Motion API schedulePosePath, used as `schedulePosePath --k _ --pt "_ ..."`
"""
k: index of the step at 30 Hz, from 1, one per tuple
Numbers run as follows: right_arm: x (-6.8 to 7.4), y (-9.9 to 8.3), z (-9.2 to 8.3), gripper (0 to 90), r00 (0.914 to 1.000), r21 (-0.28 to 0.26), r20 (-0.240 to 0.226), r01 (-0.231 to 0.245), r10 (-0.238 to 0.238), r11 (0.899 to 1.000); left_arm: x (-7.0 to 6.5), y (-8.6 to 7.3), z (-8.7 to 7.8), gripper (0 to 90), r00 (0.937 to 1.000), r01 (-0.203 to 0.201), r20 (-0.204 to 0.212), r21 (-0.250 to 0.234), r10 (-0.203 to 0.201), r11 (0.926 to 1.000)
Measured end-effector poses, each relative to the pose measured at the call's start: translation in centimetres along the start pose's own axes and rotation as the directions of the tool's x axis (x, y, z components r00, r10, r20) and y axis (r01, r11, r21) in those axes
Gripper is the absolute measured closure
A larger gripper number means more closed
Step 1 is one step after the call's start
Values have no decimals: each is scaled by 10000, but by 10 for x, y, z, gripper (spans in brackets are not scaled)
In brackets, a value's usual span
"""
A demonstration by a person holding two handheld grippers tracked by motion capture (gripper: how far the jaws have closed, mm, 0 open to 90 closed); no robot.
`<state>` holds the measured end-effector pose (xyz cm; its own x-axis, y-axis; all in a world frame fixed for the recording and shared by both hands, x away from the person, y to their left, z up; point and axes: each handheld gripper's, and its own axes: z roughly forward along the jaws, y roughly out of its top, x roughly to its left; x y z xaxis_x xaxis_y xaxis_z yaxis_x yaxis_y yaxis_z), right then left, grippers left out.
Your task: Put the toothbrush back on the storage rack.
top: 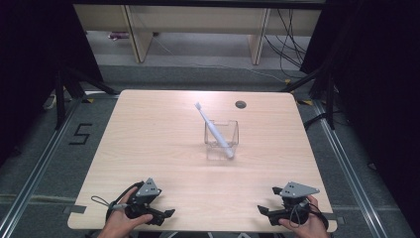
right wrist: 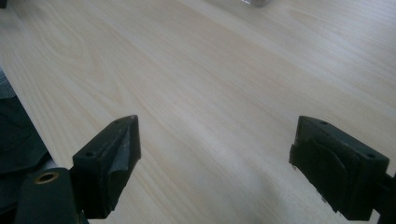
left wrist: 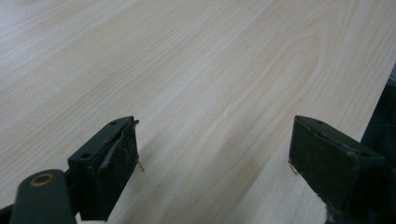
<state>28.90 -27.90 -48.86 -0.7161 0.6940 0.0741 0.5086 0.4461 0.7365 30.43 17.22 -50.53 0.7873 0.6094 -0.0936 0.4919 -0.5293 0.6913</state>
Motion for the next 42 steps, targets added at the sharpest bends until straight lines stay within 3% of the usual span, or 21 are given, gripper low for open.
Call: schedulePosePath --k 2,4,6,8,13,14,16,18,19,20,21,23,28,34,37,39,41,42 --pt "1 -2 -2 159 9998 -10 169 -112 112 9999 -1 0 0 149 10000 53 52 -23 -53 10000" --pt "-1 -3 -2 159 9998 70 -188 -44 45 10000 0 0 0 149 10000 1 1 -3 -1 10000" --pt "3 -5 -4 160 9995 146 226 -243 240 9996 0 0 0 149 10000 1 4 -12 -1 10000" --pt "1 -6 -6 160 9990 158 441 62 -69 9999 0 0 0 149 10000 53 73 -84 -53 10000" --pt "3 -10 -7 161 9991 190 365 -219 212 9996 -1 0 1 149 9999 56 93 -69 -56 10000" --pt "1 -10 -8 161 9989 202 452 110 -119 9997 -1 0 1 149 9999 53 89 -75 -53 10000" --pt "3 -11 -8 161 9991 258 397 -142 132 9996 -1 0 1 149 9999 58 88 -69 -57 10000" --pt "1 -12 -7 161 9992 255 350 199 -207 9995 -1 0 1 149 9999 58 96 -67 -57 10000" --pt "2 -12 -8 161 9991 262 408 80 -91 9996 -1 0 1 149 9999 54 93 -70 -53 10000" --pt "5 -13 -9 161 9986 381 374 -393 378 9985 -1 0 1 149 9999 60 94 -77 -59 10000" --pt "2 -13 -9 161 9991 306 423 -17 4 9995 -1 0 1 149 9999 65 89 -86 -64 9999" --pt "2 -14 -9 161 9990 318 419 157 -170 9994 -1 0 1 149 9999 74 89 -95 -74 9999" --pt "3 -15 -10 162 9991 363 411 33 -48 9993 0 0 1 149 9999 49 92 -87 -48 9999" --pt "2 -16 -9 162 9980 256 558 277 -291 9993 -1 0 1 149 9998 134 129 -89 -133 9999" --pt "2 -16 -9 162 9991 412 408 58 -75 9991 -1 0 1 149 9999 118 127 -86 -117 9999" --pt "2 -16 -11 162 9981 343 585 173 -193 9993 0 0 1 149 9999 108 113 -93 -107 9999" --pt "3 -17 -12 163 9984 356 562 -43 23 9994 -1 -1 1 149 9997 225 105 -84 -224 9997" --pt "1 -17 -12 162 9986 264 517 93 -107 9996 -1 -1 1 149 9997 230 110 -89 -229 9997"
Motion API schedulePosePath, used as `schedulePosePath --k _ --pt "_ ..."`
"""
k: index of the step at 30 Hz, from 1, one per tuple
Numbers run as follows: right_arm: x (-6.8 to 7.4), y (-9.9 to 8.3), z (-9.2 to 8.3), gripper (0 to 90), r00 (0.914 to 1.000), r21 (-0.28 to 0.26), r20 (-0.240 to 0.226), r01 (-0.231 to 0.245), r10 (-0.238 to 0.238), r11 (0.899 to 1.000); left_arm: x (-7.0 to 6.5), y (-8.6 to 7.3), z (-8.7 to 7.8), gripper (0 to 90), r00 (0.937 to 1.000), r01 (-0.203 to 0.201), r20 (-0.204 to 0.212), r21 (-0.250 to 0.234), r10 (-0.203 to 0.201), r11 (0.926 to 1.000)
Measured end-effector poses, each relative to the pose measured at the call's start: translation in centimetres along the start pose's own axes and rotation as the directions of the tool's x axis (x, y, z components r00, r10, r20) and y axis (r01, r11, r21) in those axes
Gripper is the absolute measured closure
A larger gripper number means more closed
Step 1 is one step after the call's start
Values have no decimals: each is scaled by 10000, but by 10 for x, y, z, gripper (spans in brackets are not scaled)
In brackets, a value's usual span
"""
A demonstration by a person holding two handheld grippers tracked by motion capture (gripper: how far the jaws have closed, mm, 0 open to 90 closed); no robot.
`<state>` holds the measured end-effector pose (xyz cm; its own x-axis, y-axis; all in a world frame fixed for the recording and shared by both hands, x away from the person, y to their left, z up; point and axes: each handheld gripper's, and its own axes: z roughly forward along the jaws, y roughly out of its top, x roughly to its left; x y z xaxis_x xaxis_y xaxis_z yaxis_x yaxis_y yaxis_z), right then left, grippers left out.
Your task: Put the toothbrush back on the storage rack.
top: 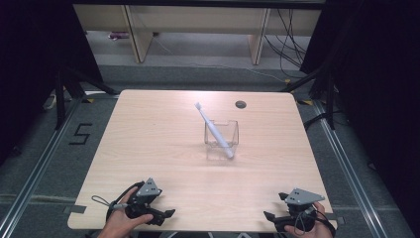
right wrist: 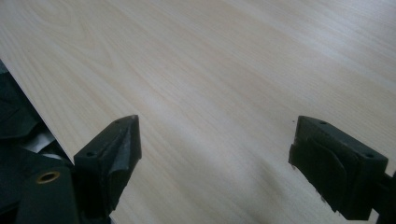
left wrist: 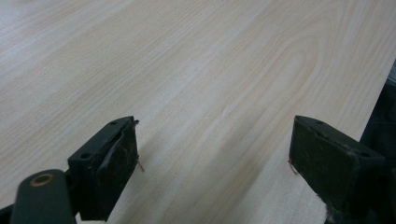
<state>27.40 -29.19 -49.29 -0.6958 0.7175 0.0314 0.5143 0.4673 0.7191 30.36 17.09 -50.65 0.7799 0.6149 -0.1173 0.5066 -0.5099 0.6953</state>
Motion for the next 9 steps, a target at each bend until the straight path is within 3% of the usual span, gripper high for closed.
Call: schedulePosePath --k 1,2,4,9 --pt "0 0 -1 162 9999 104 57 -156 156 9998 0 0 0 149 10000 8 0 -9 -8 10000" --pt "-1 0 -2 163 9999 43 168 23 -24 10000 -1 0 0 149 10000 46 39 -19 -46 10000" --pt "-1 -1 -2 162 9999 145 27 -156 156 9998 0 0 -1 149 9999 -91 78 9 91 10000" --pt "-2 -2 -1 163 9999 19 98 29 -29 10000 -1 0 -1 149 9999 -68 114 35 68 10000"
